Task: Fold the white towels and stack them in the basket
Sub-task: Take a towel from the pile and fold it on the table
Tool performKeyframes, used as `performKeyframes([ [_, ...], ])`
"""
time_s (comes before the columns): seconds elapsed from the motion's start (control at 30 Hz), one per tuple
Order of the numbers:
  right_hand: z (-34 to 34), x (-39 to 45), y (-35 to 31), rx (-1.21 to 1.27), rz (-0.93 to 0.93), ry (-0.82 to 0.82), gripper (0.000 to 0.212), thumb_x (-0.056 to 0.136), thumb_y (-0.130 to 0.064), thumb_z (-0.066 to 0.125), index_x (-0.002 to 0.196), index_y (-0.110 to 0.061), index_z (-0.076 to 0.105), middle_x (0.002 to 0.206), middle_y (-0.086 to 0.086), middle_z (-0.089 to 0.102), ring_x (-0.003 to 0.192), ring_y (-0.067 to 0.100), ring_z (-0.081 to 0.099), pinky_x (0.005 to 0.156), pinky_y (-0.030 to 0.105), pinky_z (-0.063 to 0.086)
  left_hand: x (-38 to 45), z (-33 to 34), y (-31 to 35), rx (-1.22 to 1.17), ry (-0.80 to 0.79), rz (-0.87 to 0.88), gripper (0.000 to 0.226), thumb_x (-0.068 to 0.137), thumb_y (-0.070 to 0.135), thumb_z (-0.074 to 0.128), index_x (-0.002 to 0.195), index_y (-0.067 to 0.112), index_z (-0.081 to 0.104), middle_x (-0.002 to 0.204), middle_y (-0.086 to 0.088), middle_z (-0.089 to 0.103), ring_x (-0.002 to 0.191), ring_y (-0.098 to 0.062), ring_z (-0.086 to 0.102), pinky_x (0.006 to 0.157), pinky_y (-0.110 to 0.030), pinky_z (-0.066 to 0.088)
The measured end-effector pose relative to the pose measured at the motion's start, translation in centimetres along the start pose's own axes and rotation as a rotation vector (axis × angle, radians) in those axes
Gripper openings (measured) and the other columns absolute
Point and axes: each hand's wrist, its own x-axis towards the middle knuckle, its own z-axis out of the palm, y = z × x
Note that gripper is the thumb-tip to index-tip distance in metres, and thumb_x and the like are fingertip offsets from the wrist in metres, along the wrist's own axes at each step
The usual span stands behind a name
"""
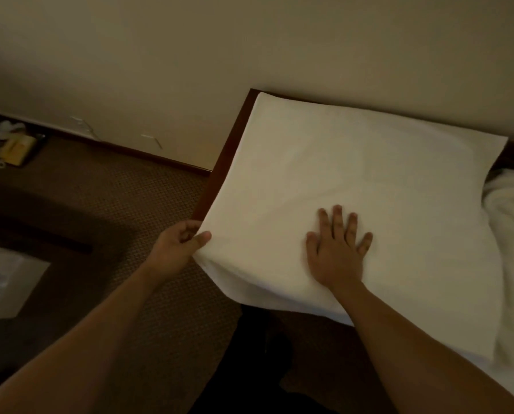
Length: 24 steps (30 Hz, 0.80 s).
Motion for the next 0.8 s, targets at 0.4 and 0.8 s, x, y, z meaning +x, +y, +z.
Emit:
performKeyframes([
  [0.4,0.0,-2.3,-1.6,0.053,-0.104,0.027,0.067,0.099,-0.051,0.022,0.161,-0.027,0.013,0.170,-0.001,-0.004,0.155,0.030,-0.008,0.116,0.070,-0.003,-2.3,5.4,-1.0,0.659,0.423,0.399,0.048,0.083,0.011,0.066,0.130,0.017,0.055,0.128,-0.006,0.052,0.111,-0.024,0.054,0.093,-0.041,0.049],
  [0.8,-1.0,-5.5,9.3,-0.067,0.157,-0.036,0.065,0.099,-0.065,0.008,0.159,-0.041,-0.005,0.169,-0.009,-0.009,0.155,0.024,-0.009,0.120,0.064,-0.002,6.7,8.7,-1.5,1.100,0.137,0.366,0.073,0.097,0.072,0.009,0.159,0.038,-0.009,0.168,0.007,-0.018,0.155,-0.022,-0.016,0.124,-0.054,-0.006],
])
